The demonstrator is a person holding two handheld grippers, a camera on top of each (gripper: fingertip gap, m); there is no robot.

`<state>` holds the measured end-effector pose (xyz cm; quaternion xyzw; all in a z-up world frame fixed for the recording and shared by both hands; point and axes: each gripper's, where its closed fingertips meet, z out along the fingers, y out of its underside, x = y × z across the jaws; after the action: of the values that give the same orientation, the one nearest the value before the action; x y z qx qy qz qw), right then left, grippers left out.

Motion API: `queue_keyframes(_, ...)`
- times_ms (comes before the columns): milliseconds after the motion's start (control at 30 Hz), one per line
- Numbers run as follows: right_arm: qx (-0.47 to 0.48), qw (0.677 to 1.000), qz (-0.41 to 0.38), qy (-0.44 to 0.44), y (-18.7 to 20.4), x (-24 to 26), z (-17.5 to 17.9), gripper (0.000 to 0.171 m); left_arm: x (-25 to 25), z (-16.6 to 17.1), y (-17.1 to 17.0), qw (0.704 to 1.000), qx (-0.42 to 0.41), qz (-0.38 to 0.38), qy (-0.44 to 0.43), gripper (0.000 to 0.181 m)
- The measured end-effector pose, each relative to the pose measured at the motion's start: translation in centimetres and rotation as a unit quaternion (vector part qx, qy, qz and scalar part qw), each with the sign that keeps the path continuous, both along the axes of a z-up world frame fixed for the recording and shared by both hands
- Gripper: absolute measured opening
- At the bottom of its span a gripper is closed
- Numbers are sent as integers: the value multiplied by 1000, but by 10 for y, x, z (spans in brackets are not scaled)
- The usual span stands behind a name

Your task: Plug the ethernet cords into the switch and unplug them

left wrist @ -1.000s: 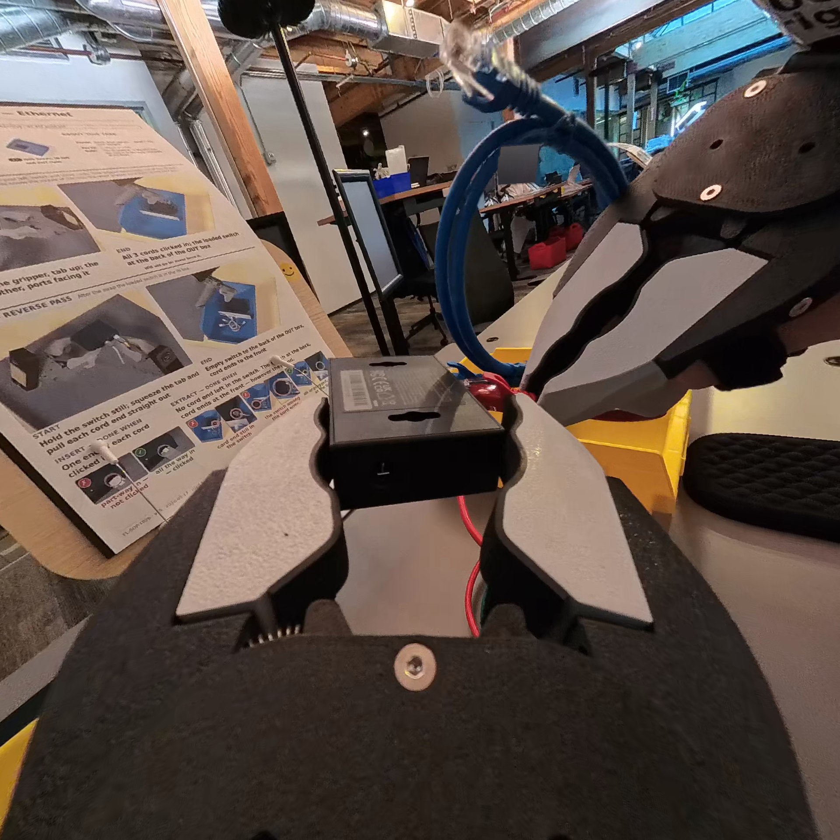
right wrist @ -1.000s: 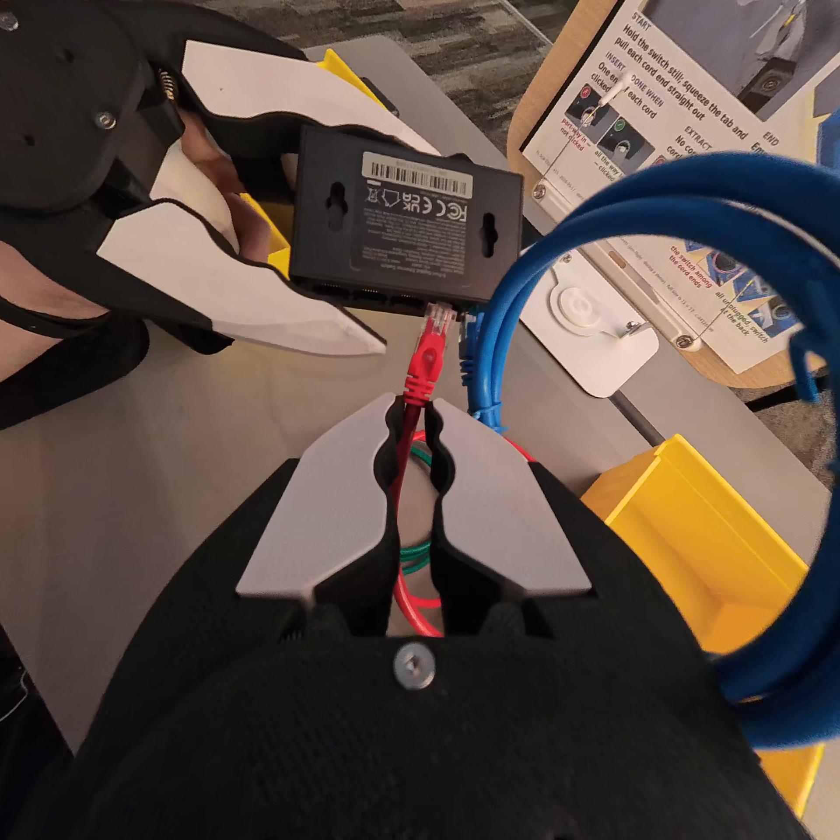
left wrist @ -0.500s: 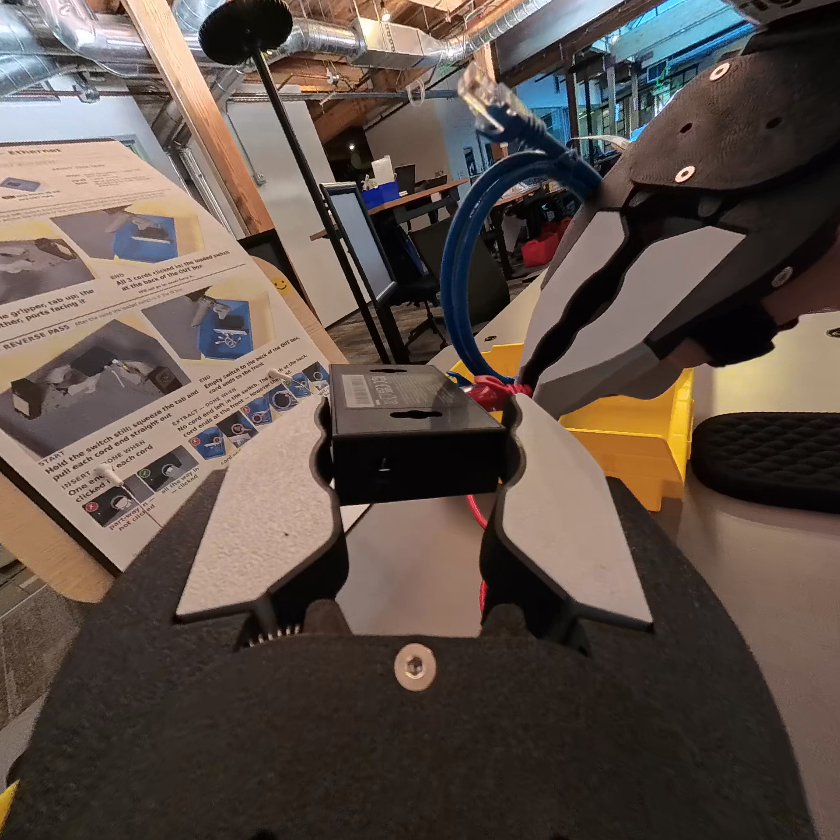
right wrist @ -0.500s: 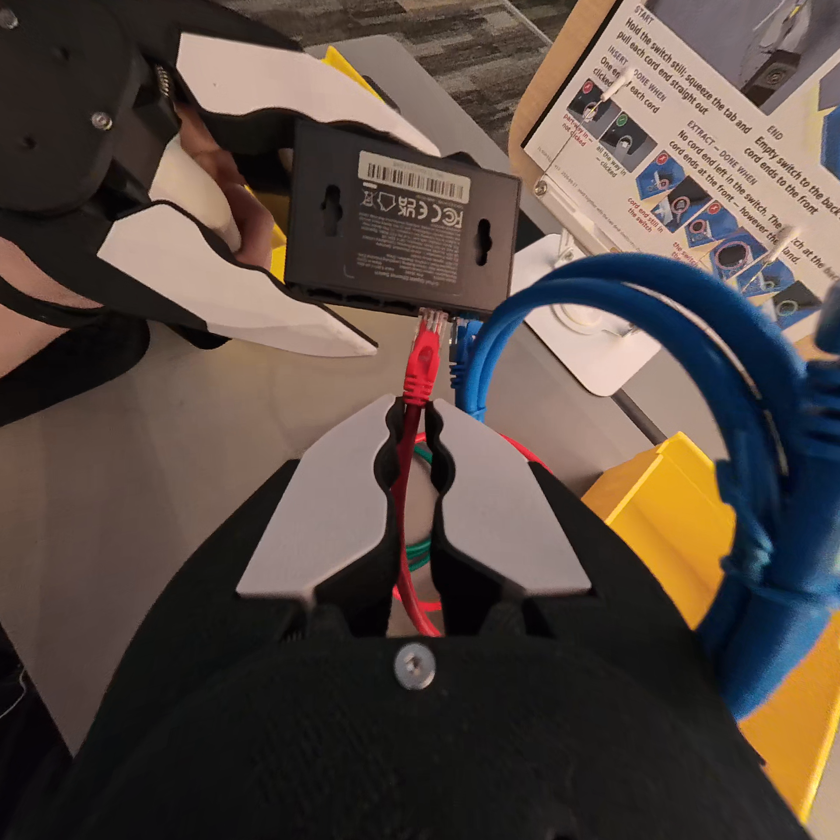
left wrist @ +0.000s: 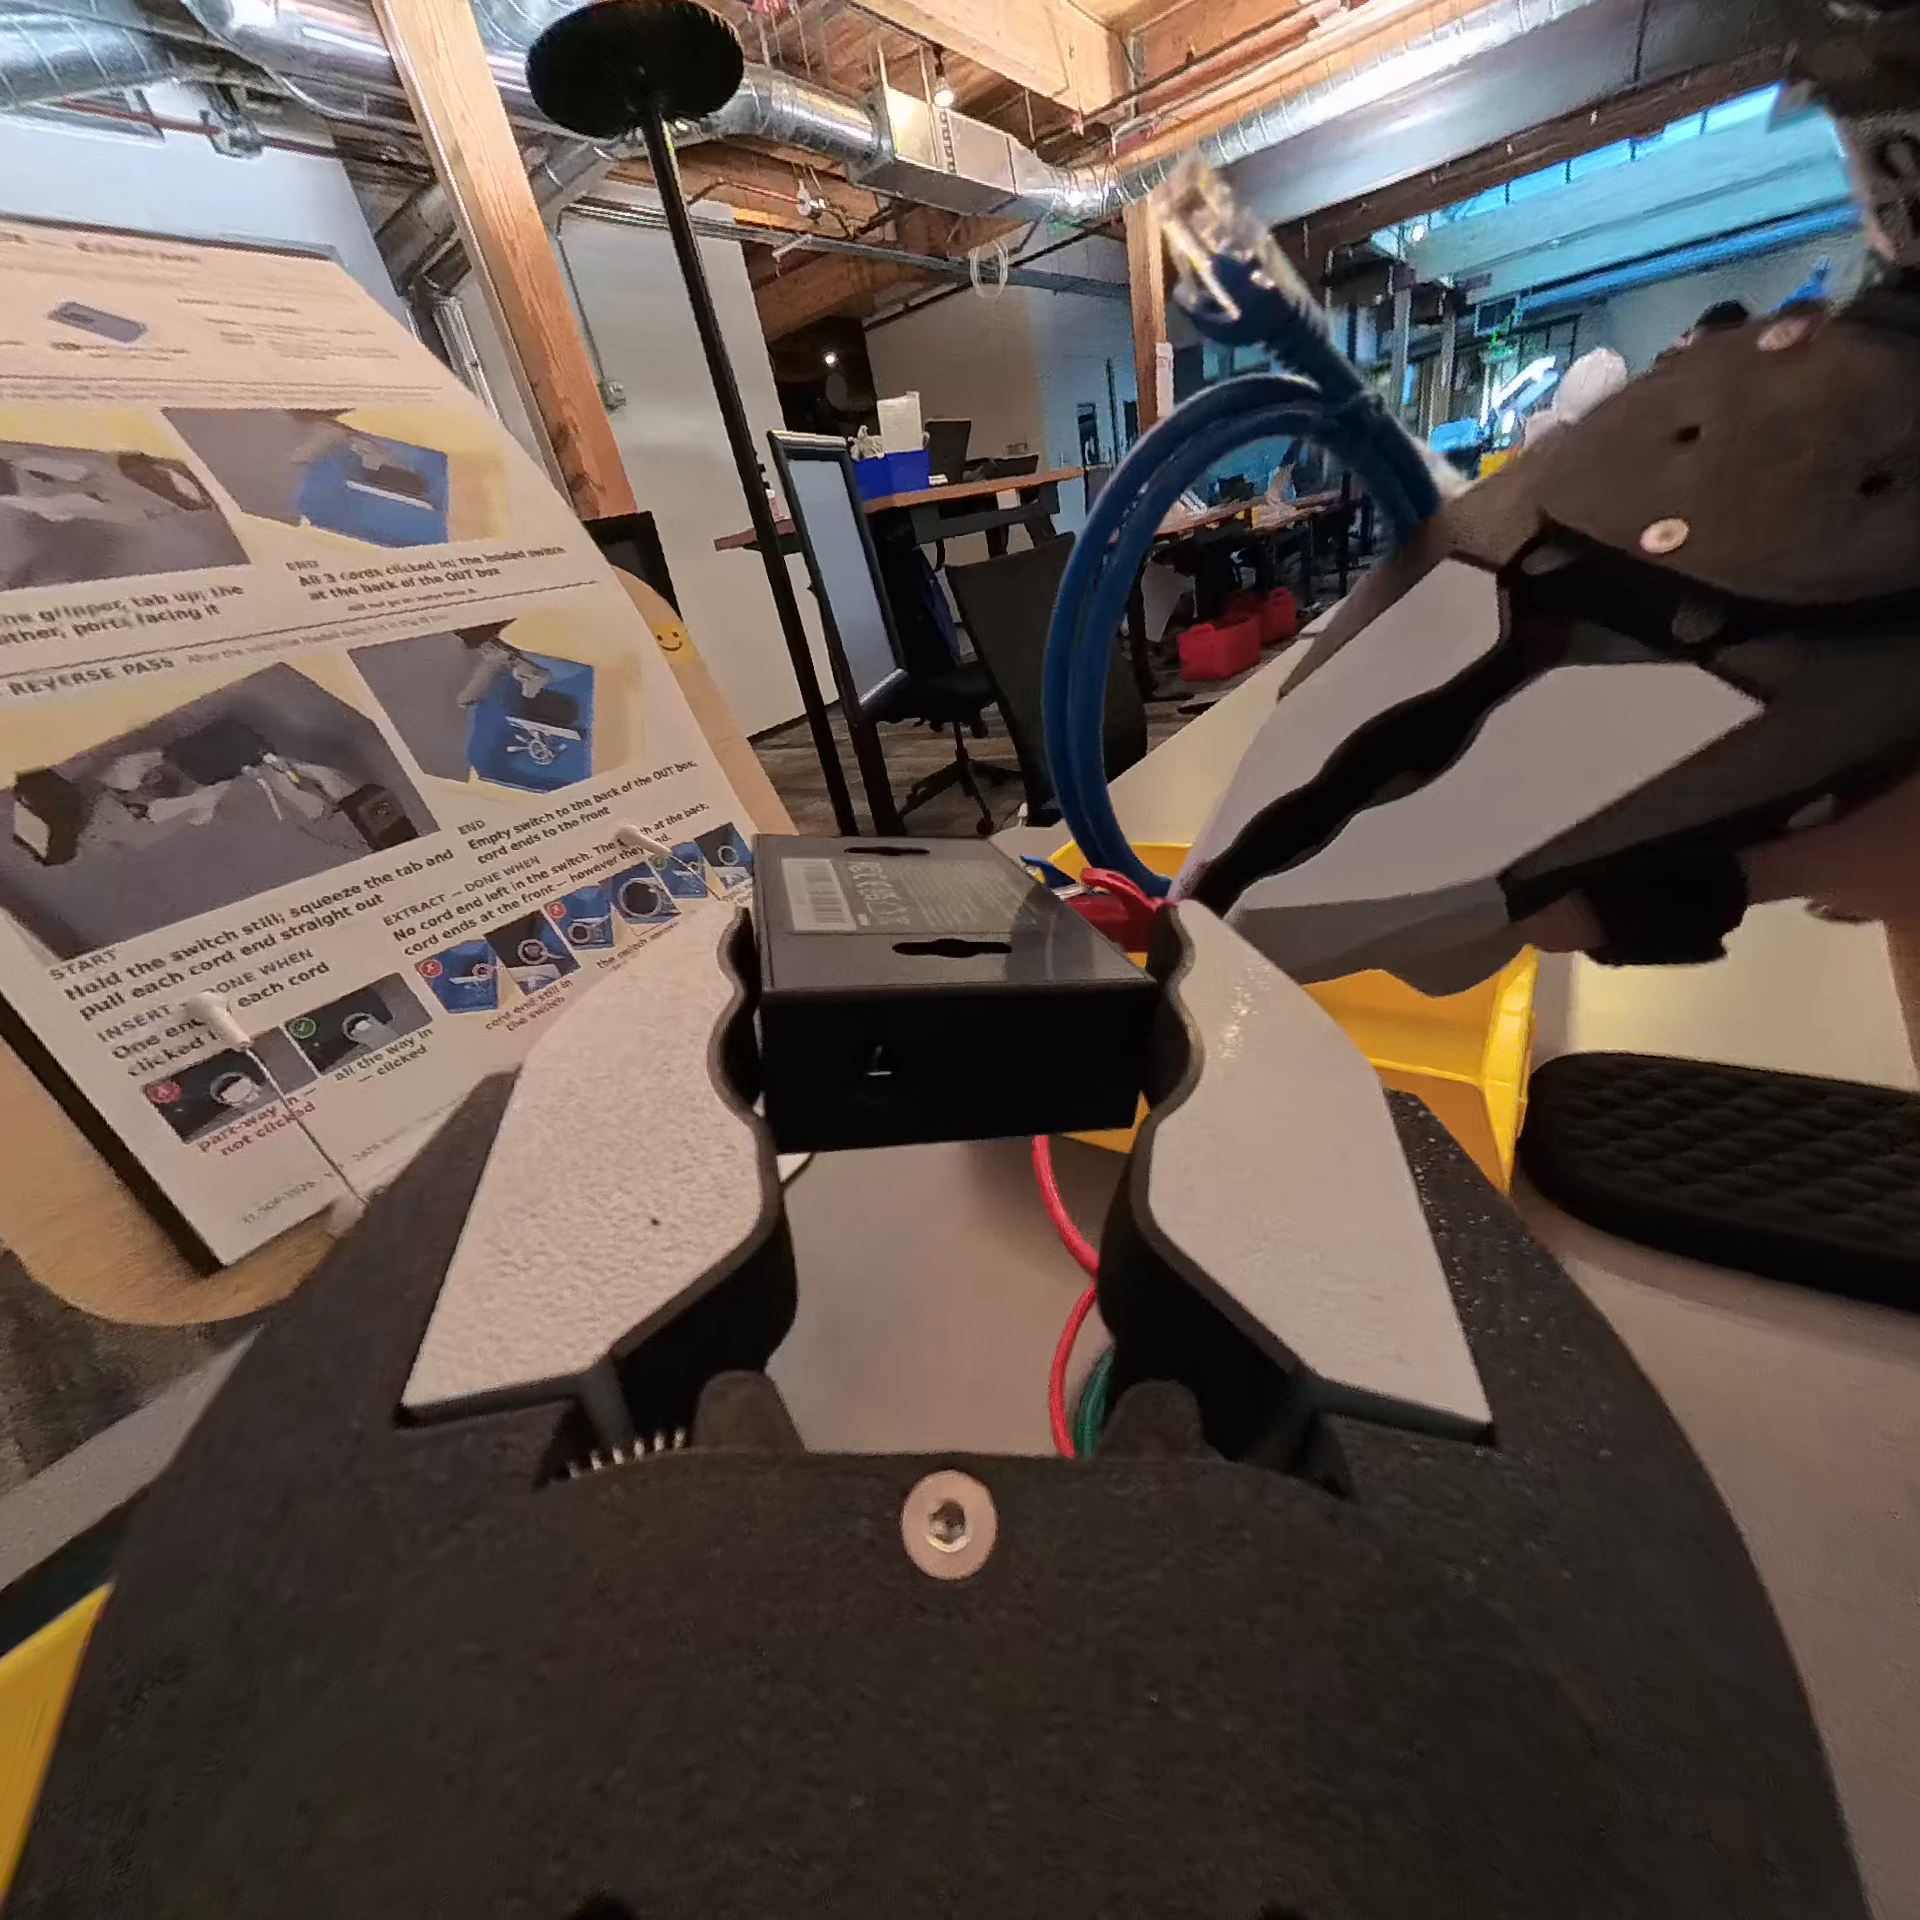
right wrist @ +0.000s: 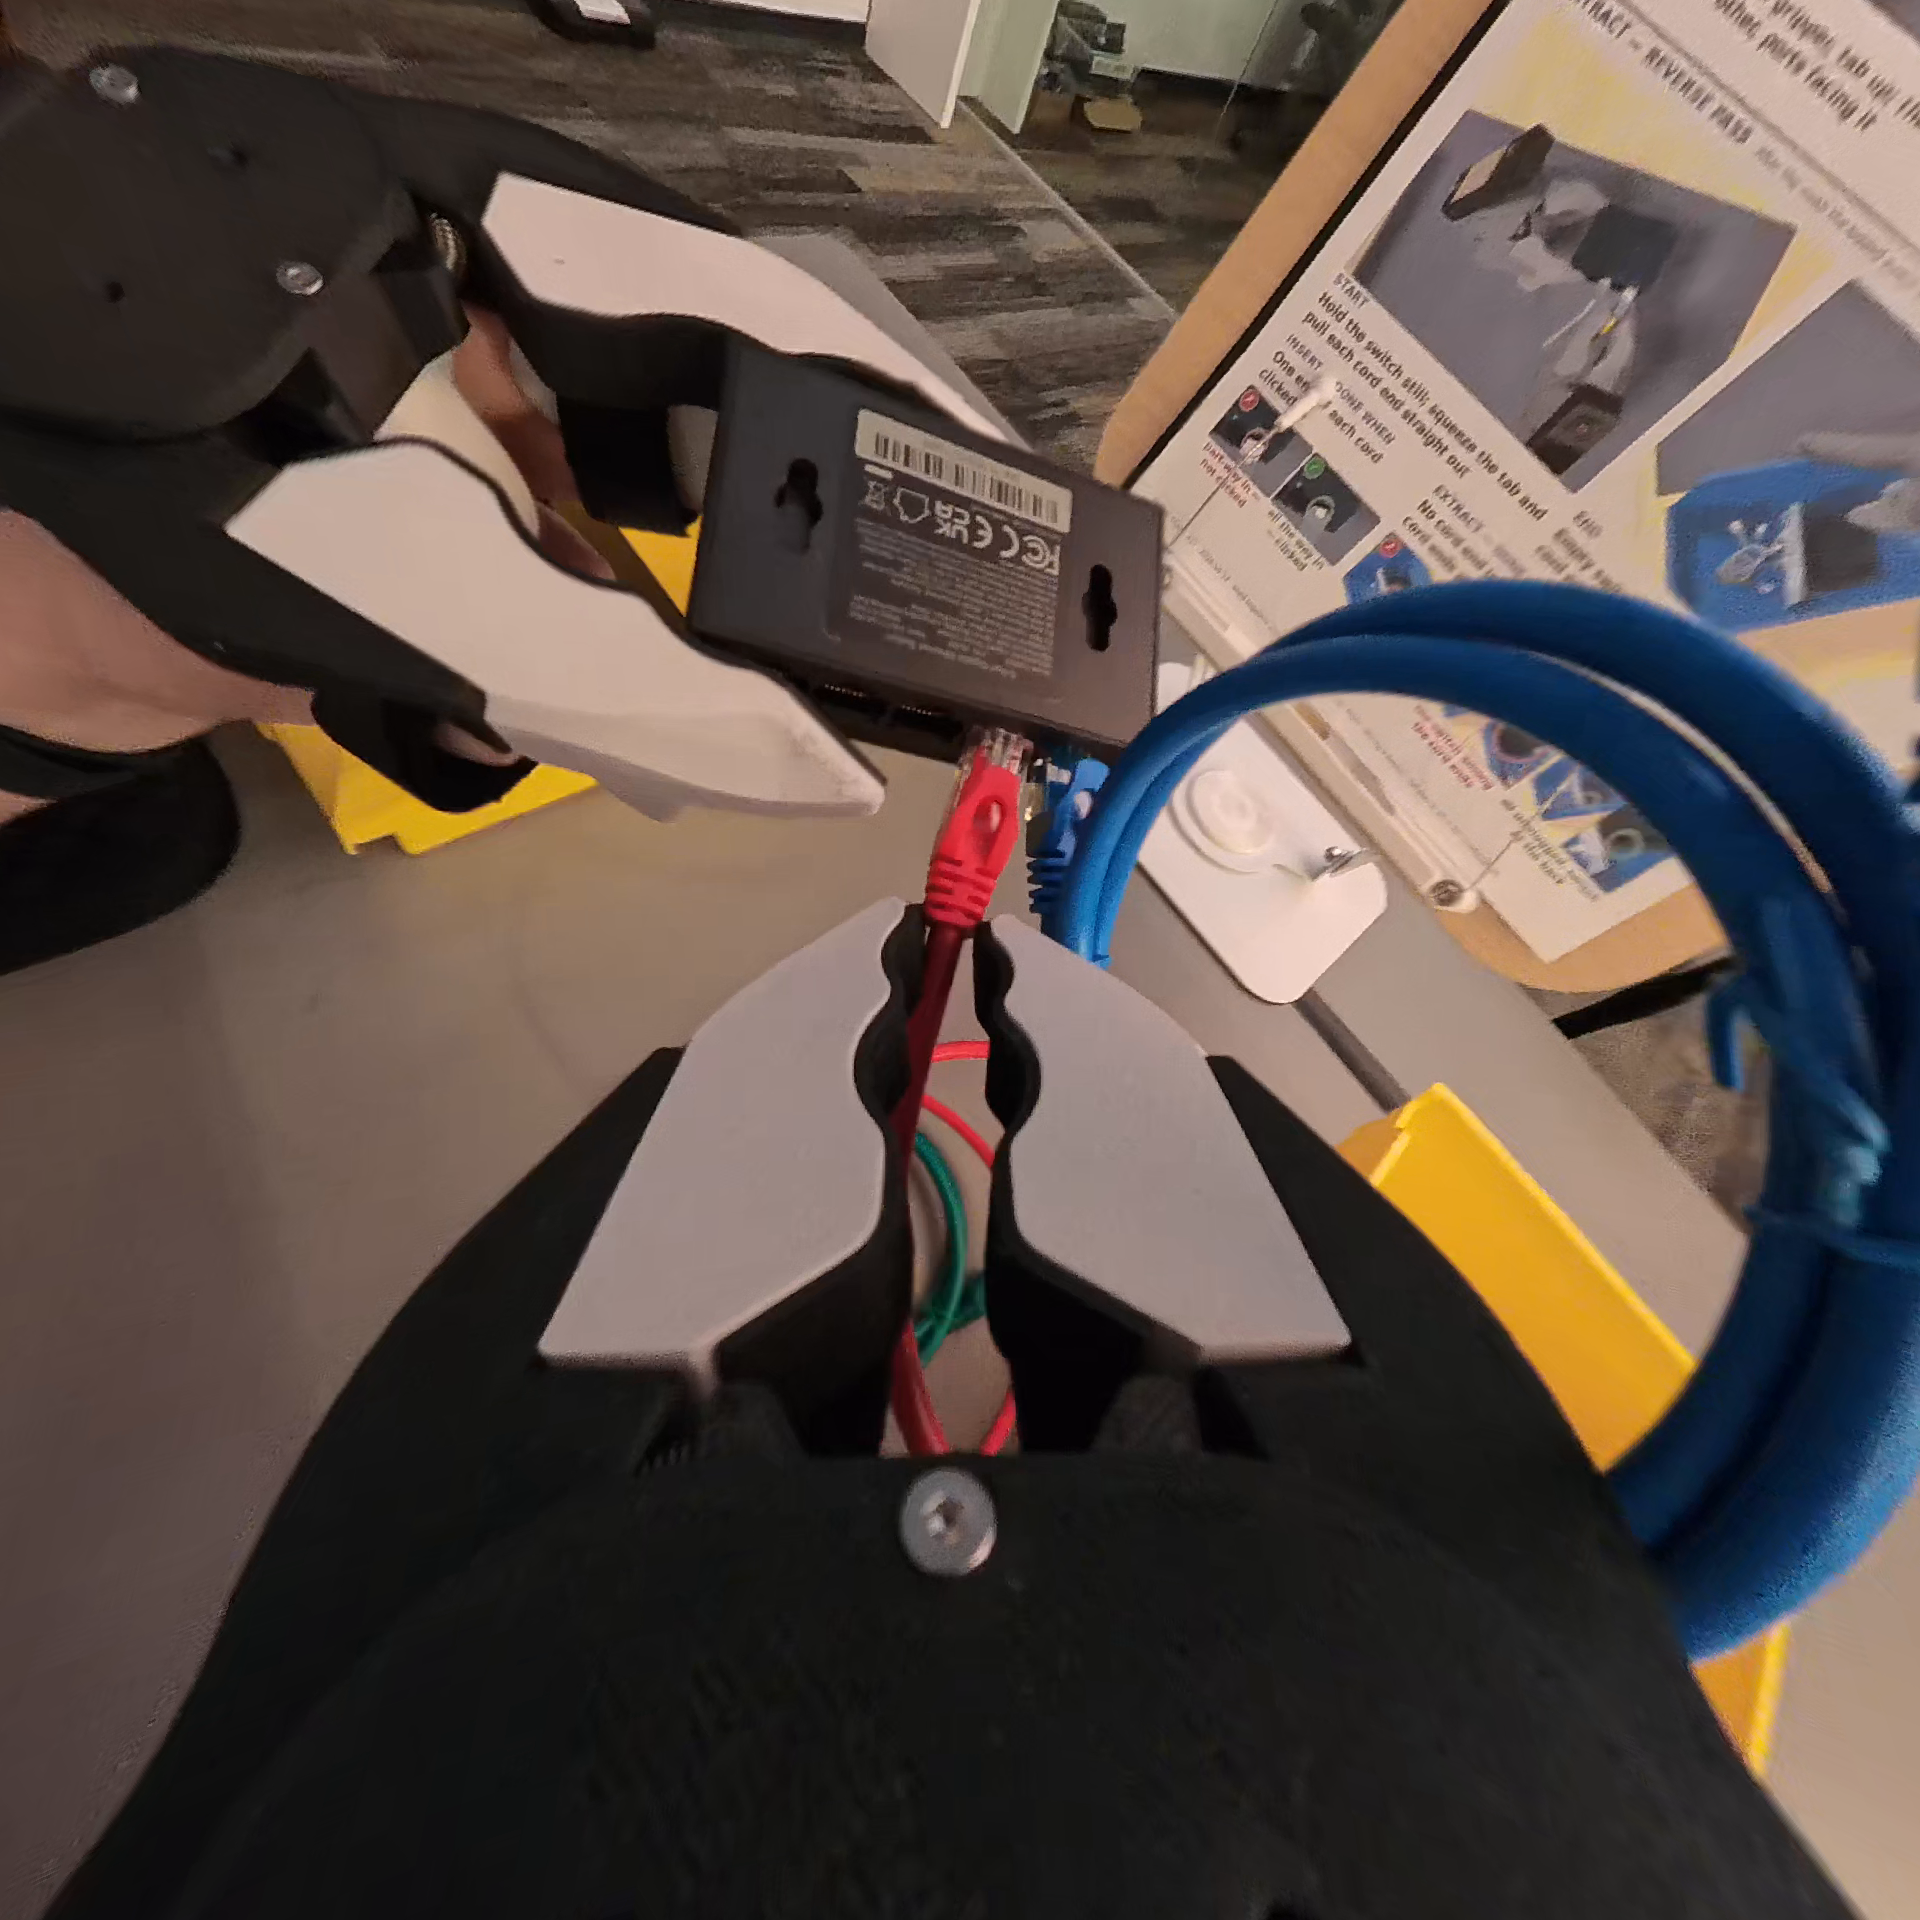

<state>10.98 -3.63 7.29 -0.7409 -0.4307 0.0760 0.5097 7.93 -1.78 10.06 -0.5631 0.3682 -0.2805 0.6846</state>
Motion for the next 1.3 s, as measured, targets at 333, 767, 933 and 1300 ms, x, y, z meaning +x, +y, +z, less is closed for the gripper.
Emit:
queue_keyframes(333,39,999,4,13,3,-8,6,9,-7,6,1,1000,6,-1,-17,72)
queue_keyframes(767,121,992,7,41,7,-11,26,10,-14,18,2,997,24,32,-65,72)
queue_keyframes(933,129,989,35,68,3,-17,31,10,-20,33,-5,993,58,48,-95,71)
queue_keyframes(1300,207,976,30,60,-3,-21,46,9,-24,45,-15,990,93,46,-94,70)
